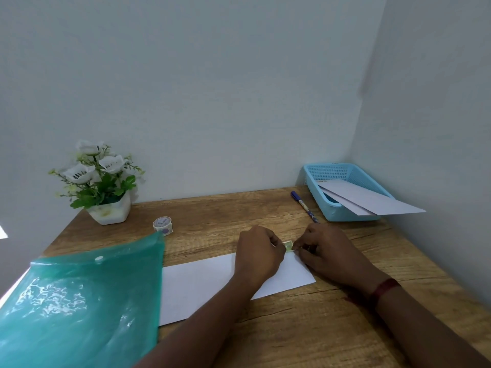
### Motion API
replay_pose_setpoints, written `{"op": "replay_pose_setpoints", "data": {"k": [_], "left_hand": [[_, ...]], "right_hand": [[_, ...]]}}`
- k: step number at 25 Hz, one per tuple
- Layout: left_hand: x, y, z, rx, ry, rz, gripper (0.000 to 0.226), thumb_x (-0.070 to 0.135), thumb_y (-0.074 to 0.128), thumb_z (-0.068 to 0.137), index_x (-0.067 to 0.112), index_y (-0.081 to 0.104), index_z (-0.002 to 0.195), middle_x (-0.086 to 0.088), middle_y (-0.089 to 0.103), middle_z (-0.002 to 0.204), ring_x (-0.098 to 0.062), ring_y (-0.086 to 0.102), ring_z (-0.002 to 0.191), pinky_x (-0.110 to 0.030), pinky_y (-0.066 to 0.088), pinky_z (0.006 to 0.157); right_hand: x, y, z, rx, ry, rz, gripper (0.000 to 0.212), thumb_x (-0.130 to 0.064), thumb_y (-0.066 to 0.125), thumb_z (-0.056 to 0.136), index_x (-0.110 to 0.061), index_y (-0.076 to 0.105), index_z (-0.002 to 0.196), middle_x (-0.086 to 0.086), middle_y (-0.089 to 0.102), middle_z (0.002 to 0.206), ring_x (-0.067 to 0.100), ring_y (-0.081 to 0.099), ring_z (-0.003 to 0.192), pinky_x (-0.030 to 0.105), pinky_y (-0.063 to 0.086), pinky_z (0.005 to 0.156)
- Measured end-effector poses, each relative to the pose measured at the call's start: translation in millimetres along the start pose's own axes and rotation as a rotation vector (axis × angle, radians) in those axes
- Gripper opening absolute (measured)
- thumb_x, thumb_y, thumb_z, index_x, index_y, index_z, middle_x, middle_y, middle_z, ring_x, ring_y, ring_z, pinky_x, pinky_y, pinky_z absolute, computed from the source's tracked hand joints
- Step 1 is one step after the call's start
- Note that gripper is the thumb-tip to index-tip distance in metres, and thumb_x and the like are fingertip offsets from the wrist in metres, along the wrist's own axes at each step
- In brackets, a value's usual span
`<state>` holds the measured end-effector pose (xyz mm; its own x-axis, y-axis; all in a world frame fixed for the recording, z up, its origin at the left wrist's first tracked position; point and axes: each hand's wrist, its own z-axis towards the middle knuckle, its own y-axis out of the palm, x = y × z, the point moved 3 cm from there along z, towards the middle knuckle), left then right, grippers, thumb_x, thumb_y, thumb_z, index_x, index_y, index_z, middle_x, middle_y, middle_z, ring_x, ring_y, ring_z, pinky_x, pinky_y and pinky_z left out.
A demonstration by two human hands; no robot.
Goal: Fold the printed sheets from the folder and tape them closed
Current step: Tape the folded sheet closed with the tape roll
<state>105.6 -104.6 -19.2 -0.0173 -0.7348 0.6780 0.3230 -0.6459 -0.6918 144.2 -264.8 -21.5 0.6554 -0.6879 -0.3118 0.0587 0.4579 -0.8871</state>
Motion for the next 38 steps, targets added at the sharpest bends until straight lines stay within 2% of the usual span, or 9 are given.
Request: {"op": "replay_pose_setpoints", "data": {"k": [4, 9, 13, 18, 21, 28, 32, 35, 38], "left_hand": [[0, 0, 0, 0.015, 0.003, 0.002, 0.013, 0.020, 0.067, 0.086, 0.013, 0.078, 0.087, 0.000, 0.075, 0.084, -0.008, 0.065, 0.071, -0.015, 0.045, 0.070], [-1, 0, 1, 0.024, 0.000, -0.006, 0.011, 0.019, 0.069, 0.084, 0.013, 0.078, 0.085, 0.001, 0.074, 0.083, -0.007, 0.062, 0.068, -0.012, 0.044, 0.064], [-4, 1, 2, 0.036, -0.011, -0.014, 0.008, 0.018, 0.071, 0.081, 0.013, 0.076, 0.076, 0.002, 0.072, 0.077, -0.002, 0.056, 0.060, -0.008, 0.038, 0.055], [-4, 2, 0, 0.011, -0.023, -0.016, 0.013, 0.019, 0.071, 0.082, 0.027, 0.064, 0.076, 0.014, 0.062, 0.073, -0.002, 0.058, 0.067, -0.015, 0.043, 0.060], [-4, 2, -1, -0.008, -0.004, -0.012, 0.016, 0.018, 0.071, 0.083, 0.030, 0.063, 0.075, 0.016, 0.060, 0.071, -0.002, 0.058, 0.064, -0.013, 0.040, 0.059], [-5, 0, 1, -0.090, 0.054, -0.014, 0.009, 0.020, 0.069, 0.087, 0.022, 0.077, 0.092, 0.011, 0.064, 0.066, -0.001, 0.050, 0.051, -0.009, 0.036, 0.060], [-6, 0, 3, -0.140, 0.068, -0.002, 0.016, 0.022, 0.069, 0.087, 0.020, 0.078, 0.100, 0.004, 0.076, 0.092, 0.000, 0.051, 0.053, -0.007, 0.037, 0.059], [-6, -1, 5, -0.160, 0.074, 0.003, 0.018, 0.023, 0.071, 0.085, 0.018, 0.077, 0.101, 0.001, 0.076, 0.098, -0.002, 0.054, 0.058, -0.007, 0.039, 0.060], [-5, -2, 7, -0.176, 0.087, 0.021, 0.022, 0.025, 0.073, 0.084, 0.017, 0.076, 0.105, 0.000, 0.075, 0.102, -0.002, 0.054, 0.062, -0.013, 0.043, 0.069]], "right_hand": [[-1, -3, 1, -0.015, 0.002, -0.014, 0.018, -0.031, 0.064, 0.088, -0.033, 0.074, 0.103, -0.012, 0.058, 0.089, 0.003, 0.053, 0.080, 0.025, 0.049, 0.068], [-6, -5, 0, -0.028, -0.010, -0.035, 0.020, -0.031, 0.063, 0.090, -0.031, 0.073, 0.107, -0.010, 0.057, 0.092, 0.004, 0.052, 0.081, 0.023, 0.047, 0.068], [-6, -7, -3, -0.053, -0.031, -0.054, 0.025, -0.032, 0.061, 0.089, -0.029, 0.072, 0.111, -0.010, 0.056, 0.093, 0.004, 0.052, 0.082, 0.028, 0.050, 0.070], [-9, -11, -4, -0.088, -0.038, -0.086, 0.031, -0.038, 0.057, 0.087, -0.030, 0.071, 0.113, -0.008, 0.055, 0.096, 0.006, 0.052, 0.085, 0.032, 0.051, 0.074], [-10, -11, -4, -0.095, -0.044, -0.096, 0.032, -0.039, 0.055, 0.088, -0.030, 0.071, 0.114, -0.007, 0.055, 0.097, 0.007, 0.052, 0.085, 0.033, 0.051, 0.074], [-11, -11, -4, -0.079, -0.057, -0.099, 0.029, -0.037, 0.054, 0.091, -0.030, 0.072, 0.112, -0.008, 0.055, 0.095, 0.006, 0.052, 0.084, 0.032, 0.050, 0.073], [-7, -10, -5, -0.068, -0.038, -0.054, 0.026, -0.035, 0.057, 0.089, -0.030, 0.073, 0.108, -0.011, 0.052, 0.091, 0.003, 0.051, 0.081, 0.031, 0.050, 0.070], [-5, -9, -4, -0.035, -0.002, 0.018, 0.020, -0.030, 0.062, 0.087, -0.030, 0.075, 0.101, -0.013, 0.053, 0.087, 0.002, 0.052, 0.079, 0.029, 0.049, 0.068], [-4, -7, 0, 0.008, 0.054, 0.082, 0.016, -0.023, 0.067, 0.084, -0.029, 0.077, 0.095, -0.014, 0.057, 0.084, 0.002, 0.054, 0.078, 0.022, 0.045, 0.065]]}}
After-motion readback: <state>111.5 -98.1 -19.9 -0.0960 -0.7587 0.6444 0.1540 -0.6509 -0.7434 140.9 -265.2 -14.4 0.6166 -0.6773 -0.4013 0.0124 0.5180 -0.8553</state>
